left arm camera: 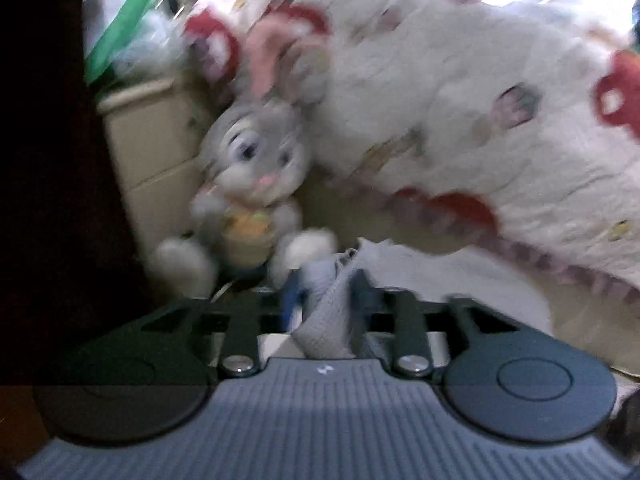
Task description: Fold clothes
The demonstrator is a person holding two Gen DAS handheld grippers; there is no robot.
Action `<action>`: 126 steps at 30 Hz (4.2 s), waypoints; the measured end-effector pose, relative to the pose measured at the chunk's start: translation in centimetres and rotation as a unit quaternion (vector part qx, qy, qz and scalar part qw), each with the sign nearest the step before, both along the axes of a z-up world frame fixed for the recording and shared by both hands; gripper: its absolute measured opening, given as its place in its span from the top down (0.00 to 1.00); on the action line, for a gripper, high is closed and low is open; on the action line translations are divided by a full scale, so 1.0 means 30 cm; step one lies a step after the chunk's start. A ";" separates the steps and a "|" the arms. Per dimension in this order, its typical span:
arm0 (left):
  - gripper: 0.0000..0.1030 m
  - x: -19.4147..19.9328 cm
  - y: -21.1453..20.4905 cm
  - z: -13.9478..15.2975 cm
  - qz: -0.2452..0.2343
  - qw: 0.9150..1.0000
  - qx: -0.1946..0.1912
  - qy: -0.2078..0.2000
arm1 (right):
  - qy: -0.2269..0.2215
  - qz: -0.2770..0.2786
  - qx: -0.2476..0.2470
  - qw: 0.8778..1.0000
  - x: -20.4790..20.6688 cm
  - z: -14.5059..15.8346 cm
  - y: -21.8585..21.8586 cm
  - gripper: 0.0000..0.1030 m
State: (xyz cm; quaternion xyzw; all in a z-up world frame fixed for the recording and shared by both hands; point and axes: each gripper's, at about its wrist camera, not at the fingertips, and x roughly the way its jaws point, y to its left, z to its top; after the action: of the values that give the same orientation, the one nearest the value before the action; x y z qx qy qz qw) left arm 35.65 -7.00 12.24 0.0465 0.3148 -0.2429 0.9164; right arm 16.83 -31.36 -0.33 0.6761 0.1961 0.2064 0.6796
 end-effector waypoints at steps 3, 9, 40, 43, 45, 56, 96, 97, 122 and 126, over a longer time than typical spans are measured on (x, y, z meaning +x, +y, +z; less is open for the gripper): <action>0.51 -0.067 0.022 -0.099 0.023 0.999 0.036 -0.024 | 0.047 0.040 -0.121 0.991 0.017 -0.020 0.094 0.56; 0.54 -0.239 0.145 -0.335 0.012 1.000 -0.025 -0.009 | -0.041 0.114 -0.351 0.928 -0.079 0.041 0.162 0.36; 0.66 -0.400 -0.078 -0.380 -0.078 0.994 0.064 -0.030 | 0.003 -0.134 -0.393 0.910 0.066 -0.048 -0.300 0.36; 0.66 -0.417 -0.089 -0.370 -0.073 0.993 0.078 -0.043 | -0.013 -0.179 -0.449 0.875 0.001 0.009 -0.285 0.46; 0.66 -0.426 -0.083 -0.357 -0.076 0.993 0.069 -0.051 | -0.043 -0.190 -0.503 0.842 -0.020 0.071 -0.251 0.52; 0.67 -0.435 -0.107 -0.363 -0.017 0.996 0.088 -0.013 | -0.055 -0.097 -0.677 0.727 0.232 0.084 -0.069 0.75; 0.01 -1.259 -0.107 -0.200 0.120 0.985 0.115 0.037 | 0.054 -0.075 -0.578 0.810 -1.043 0.106 0.062 0.33; 0.00 -1.275 -0.105 -0.184 0.127 0.986 0.106 0.034 | 0.054 -0.070 -0.577 0.812 -1.054 0.102 0.058 0.33; 0.00 -1.425 -0.312 -0.333 0.132 0.975 0.178 0.029 | 0.092 -0.047 -0.586 0.804 -1.063 -0.026 0.039 0.33; 0.00 -1.429 -0.315 -0.341 0.134 0.974 0.178 0.032 | 0.100 -0.051 -0.589 0.801 -1.069 -0.028 0.040 0.33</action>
State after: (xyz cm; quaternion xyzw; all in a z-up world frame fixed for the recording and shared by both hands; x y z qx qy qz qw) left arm -7.22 -16.44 2.03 0.1585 0.3857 -0.0594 0.9070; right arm -15.24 -30.16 -1.17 0.1717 0.3118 -0.0520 0.9331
